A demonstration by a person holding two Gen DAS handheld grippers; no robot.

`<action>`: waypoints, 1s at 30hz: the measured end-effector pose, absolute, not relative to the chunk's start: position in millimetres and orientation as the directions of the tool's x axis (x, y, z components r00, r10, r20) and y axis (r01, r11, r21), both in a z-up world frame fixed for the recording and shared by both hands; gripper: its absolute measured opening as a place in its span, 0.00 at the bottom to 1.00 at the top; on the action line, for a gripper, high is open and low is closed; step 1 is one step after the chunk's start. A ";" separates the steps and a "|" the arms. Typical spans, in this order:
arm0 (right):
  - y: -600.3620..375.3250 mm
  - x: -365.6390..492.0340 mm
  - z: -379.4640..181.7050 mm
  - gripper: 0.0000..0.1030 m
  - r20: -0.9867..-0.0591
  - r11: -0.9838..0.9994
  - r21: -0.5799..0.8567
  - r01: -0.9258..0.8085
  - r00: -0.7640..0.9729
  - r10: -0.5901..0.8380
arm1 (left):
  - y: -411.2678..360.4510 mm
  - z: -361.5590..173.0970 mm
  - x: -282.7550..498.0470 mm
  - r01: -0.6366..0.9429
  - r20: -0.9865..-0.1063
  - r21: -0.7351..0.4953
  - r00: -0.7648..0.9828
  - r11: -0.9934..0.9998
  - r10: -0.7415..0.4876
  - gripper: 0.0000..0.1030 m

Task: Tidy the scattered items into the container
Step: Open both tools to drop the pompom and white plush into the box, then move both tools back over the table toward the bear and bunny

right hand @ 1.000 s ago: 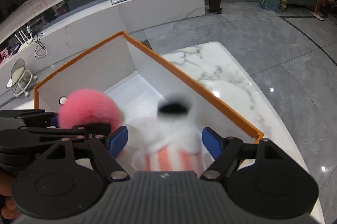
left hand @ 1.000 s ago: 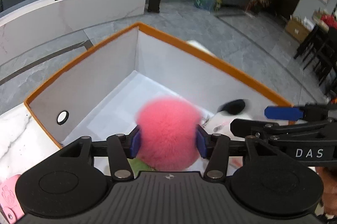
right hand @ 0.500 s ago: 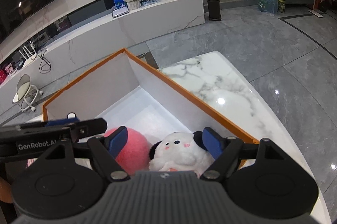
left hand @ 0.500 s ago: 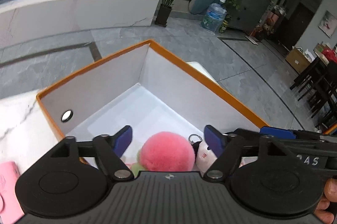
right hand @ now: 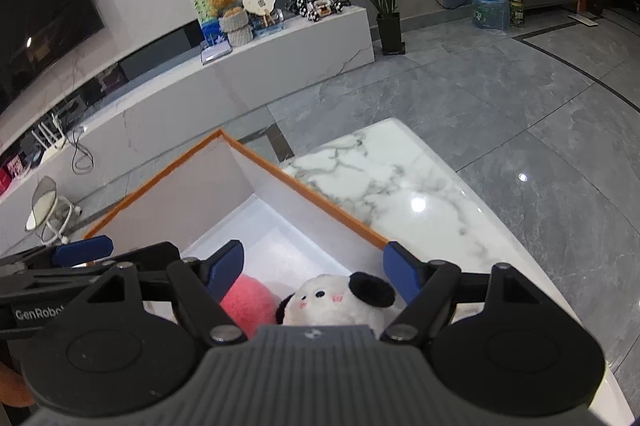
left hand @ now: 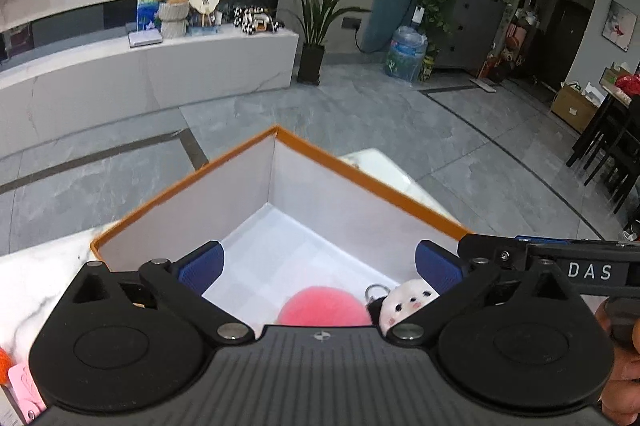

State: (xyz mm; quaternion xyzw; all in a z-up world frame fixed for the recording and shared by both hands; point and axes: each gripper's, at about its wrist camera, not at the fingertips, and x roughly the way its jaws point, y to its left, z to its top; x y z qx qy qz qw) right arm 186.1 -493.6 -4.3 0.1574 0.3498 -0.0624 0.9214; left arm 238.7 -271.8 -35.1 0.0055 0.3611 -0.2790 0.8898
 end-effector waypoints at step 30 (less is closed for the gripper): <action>-428.2 171.7 50.1 0.77 -0.549 0.949 0.287 0.132 0.835 0.049 | -166.9 27.4 166.1 0.435 -0.570 -0.072 0.721 0.898 -0.395 1.00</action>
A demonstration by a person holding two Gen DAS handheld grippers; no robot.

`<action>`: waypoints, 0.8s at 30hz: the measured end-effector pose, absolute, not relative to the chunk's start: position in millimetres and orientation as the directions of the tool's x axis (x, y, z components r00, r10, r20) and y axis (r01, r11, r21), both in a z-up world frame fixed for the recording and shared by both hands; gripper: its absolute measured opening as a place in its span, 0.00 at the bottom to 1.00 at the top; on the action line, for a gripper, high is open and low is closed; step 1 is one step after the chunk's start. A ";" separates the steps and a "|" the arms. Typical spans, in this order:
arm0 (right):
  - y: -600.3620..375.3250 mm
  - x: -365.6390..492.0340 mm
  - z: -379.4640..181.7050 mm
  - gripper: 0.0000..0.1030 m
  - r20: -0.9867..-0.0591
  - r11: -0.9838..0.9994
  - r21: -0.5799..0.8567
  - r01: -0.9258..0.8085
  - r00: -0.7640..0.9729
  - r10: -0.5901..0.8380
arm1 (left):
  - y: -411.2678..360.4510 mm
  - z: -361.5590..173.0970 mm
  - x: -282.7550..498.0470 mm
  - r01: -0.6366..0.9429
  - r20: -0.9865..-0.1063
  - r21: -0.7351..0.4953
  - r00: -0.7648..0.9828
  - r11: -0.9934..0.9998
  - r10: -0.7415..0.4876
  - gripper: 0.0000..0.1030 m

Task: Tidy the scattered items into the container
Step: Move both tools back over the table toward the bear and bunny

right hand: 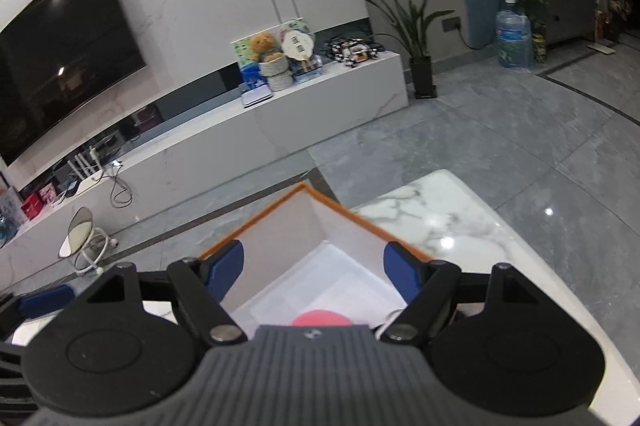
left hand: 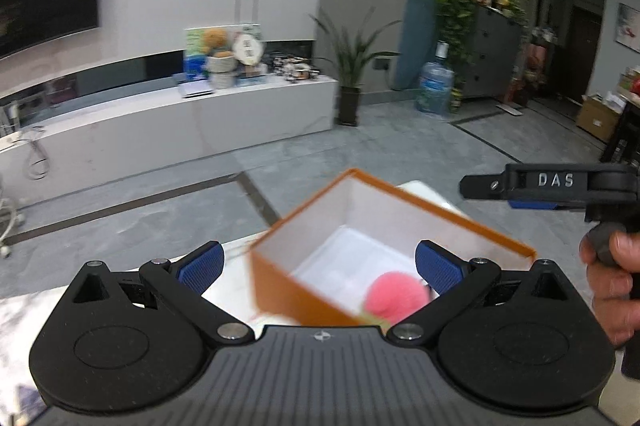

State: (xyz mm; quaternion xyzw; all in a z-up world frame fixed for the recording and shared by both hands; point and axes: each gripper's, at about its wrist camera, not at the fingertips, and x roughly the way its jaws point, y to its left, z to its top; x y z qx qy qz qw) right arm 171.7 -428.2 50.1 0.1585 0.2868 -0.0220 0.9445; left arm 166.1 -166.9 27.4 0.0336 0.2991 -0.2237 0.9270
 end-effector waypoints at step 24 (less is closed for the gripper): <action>-270.0 176.5 40.2 0.77 -0.540 0.967 0.197 -0.159 0.806 0.243 | 27.6 0.1 112.6 0.124 -0.648 -0.129 0.740 0.984 -0.179 1.00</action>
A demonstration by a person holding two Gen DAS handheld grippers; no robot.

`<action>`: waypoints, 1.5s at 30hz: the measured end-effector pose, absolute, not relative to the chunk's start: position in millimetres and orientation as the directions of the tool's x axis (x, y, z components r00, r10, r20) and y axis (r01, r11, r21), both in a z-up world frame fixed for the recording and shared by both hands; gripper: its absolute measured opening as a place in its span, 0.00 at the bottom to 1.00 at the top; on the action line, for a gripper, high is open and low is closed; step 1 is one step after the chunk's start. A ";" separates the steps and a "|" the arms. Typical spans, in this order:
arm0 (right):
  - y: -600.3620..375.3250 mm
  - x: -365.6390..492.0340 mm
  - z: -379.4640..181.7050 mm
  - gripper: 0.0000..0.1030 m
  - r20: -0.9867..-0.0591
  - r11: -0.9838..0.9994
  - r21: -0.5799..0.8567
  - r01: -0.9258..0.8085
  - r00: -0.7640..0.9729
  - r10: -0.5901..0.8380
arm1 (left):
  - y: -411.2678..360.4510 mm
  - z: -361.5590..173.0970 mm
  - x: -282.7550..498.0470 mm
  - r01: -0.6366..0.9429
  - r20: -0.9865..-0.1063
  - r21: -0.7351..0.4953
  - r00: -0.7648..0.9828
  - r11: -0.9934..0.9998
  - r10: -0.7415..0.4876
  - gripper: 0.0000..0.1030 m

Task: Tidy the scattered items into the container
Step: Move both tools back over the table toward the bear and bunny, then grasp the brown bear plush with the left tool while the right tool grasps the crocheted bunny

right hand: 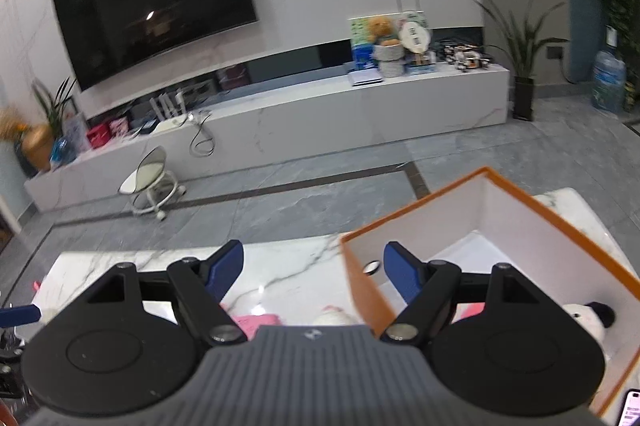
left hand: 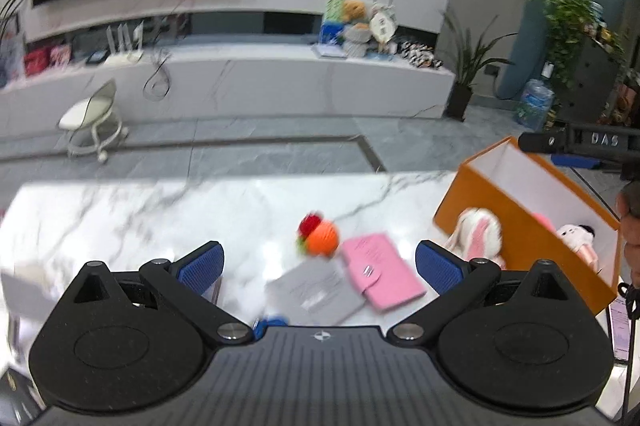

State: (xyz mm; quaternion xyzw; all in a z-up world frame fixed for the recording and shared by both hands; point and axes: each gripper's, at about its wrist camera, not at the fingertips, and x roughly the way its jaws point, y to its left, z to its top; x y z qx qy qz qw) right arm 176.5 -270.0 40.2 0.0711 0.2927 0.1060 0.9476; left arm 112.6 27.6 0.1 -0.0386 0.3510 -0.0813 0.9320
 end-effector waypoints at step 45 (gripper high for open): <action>-228.4 201.4 -92.8 0.78 -0.764 0.956 -0.125 -0.264 0.640 0.077 | 39.3 -131.1 126.5 0.058 -0.846 -0.200 0.493 0.978 -0.202 1.00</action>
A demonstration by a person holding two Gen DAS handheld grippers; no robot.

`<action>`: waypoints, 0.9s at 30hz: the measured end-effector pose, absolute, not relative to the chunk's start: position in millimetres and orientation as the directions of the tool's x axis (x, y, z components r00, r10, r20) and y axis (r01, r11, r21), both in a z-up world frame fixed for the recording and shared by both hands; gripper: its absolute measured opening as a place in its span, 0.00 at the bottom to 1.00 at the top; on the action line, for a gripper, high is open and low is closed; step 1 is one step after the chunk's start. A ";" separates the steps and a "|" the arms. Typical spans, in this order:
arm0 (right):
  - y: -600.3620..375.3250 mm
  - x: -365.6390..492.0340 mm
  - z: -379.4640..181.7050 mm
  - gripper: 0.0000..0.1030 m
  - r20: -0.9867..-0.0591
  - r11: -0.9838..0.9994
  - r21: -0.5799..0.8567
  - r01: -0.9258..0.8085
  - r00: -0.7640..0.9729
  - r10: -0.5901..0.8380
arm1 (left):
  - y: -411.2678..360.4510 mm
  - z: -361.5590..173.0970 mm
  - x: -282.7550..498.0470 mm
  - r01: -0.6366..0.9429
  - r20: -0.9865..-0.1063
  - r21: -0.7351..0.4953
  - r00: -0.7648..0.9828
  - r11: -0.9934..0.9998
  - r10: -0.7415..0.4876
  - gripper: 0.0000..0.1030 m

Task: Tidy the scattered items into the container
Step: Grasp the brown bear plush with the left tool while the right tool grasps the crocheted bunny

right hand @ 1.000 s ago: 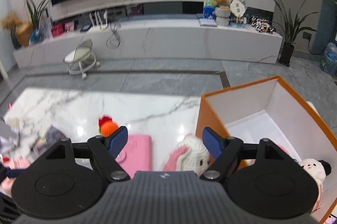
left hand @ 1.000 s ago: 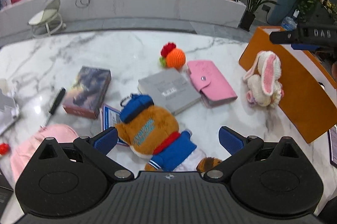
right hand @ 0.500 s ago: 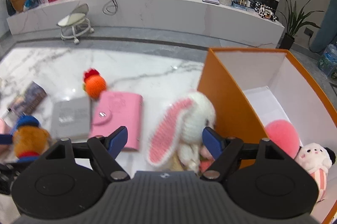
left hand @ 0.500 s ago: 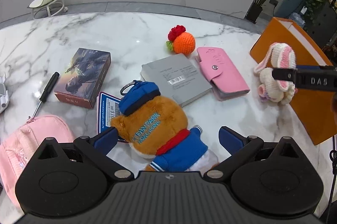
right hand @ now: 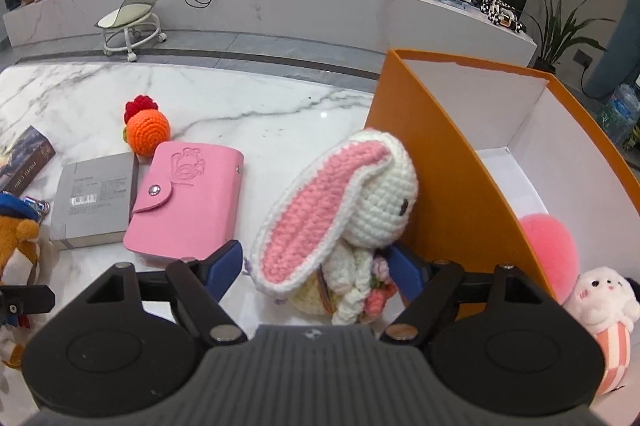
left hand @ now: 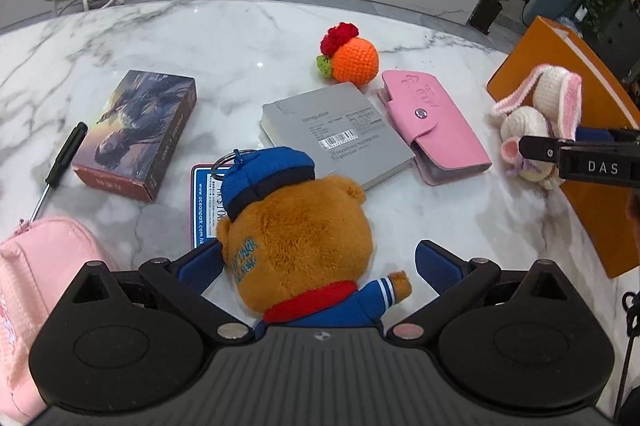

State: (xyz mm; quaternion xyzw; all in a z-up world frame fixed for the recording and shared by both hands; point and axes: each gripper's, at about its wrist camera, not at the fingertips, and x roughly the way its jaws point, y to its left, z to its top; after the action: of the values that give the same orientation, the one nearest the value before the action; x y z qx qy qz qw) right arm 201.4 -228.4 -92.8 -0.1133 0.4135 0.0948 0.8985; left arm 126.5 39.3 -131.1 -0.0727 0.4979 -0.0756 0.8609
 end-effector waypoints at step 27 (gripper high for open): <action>-229.9 188.9 -74.1 0.46 -0.767 0.948 -0.105 -0.300 0.631 0.115 | 23.0 -128.2 114.7 0.097 -0.860 0.025 0.510 0.995 -0.028 0.62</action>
State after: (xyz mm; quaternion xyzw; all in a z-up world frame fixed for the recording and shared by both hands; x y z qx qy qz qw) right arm 188.9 -229.9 -74.1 -0.1118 0.4136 0.1156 0.8961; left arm 114.7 23.0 -128.2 0.0349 0.4938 -0.0358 0.8682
